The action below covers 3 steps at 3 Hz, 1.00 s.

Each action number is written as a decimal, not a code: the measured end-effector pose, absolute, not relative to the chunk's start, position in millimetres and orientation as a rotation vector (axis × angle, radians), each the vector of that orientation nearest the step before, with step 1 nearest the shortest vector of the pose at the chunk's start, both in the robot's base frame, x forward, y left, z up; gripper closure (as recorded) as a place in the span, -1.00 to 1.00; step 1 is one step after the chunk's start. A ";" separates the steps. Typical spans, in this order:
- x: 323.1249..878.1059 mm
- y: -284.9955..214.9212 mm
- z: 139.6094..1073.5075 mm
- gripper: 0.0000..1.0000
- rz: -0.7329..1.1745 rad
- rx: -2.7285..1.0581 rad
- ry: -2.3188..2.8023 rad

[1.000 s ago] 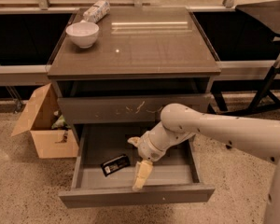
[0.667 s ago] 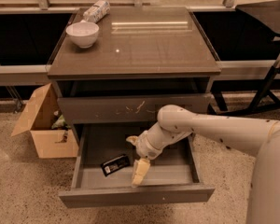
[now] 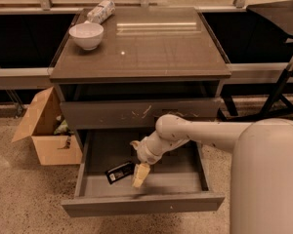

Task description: Pick rxbar chocolate from middle drawer and place on counter

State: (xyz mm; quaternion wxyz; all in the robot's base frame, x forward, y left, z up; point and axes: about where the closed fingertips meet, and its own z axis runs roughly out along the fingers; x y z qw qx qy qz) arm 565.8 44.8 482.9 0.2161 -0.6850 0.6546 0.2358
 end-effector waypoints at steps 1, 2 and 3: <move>582.1 61.0 455.6 -1.00 0.650 -1.909 1.810; 598.4 74.9 430.9 -1.00 0.660 -1.891 1.804; 610.2 83.3 412.6 -1.00 0.649 -1.867 1.817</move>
Offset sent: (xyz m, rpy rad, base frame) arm 0.0565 0.0425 -0.0780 0.0378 -0.0112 -0.0196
